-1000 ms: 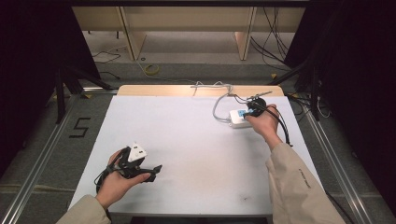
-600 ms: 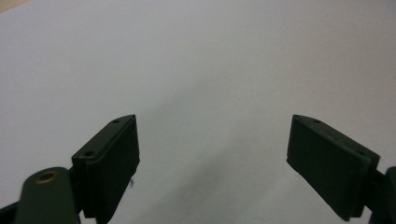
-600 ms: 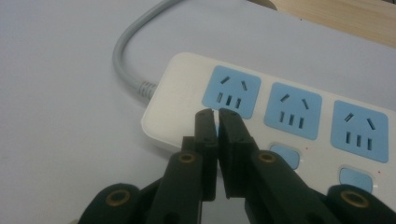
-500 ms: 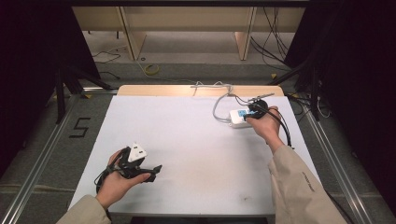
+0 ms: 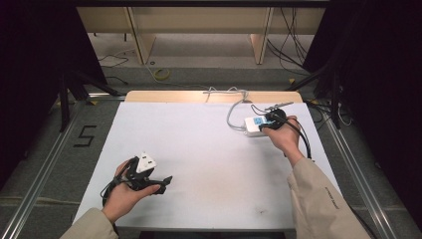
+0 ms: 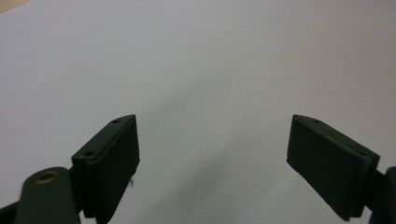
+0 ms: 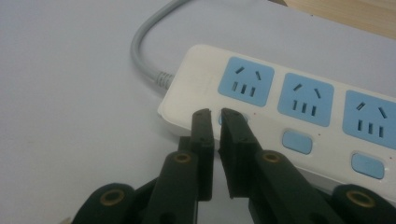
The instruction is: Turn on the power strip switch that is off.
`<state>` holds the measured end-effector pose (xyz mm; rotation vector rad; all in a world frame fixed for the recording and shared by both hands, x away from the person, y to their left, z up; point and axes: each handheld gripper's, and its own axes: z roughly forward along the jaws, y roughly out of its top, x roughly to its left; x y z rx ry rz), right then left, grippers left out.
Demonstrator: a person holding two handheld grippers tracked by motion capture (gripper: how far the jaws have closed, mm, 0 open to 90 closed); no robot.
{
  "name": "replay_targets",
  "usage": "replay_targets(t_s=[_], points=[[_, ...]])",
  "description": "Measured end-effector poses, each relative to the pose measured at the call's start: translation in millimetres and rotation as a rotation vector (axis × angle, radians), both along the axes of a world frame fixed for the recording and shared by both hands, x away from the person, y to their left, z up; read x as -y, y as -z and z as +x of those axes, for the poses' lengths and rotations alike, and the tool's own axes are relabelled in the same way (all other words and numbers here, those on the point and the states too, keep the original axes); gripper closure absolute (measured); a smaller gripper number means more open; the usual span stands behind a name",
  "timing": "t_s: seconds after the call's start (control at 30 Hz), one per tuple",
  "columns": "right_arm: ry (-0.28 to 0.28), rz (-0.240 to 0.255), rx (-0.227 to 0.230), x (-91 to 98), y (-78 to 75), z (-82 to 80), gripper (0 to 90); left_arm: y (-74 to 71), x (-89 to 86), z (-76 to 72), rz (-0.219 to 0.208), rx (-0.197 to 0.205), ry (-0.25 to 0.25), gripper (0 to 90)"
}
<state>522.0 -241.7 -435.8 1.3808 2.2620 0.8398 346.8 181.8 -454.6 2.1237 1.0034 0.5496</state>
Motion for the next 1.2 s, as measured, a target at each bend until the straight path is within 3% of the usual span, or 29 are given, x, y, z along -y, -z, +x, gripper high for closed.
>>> replay_targets(t_s=[1.2], points=[[-0.063,0.010,0.026,0.4,-7.2,-37.7,81.6,0.5,0.5,-0.1,-0.001,-0.001,-0.005,16.8]])
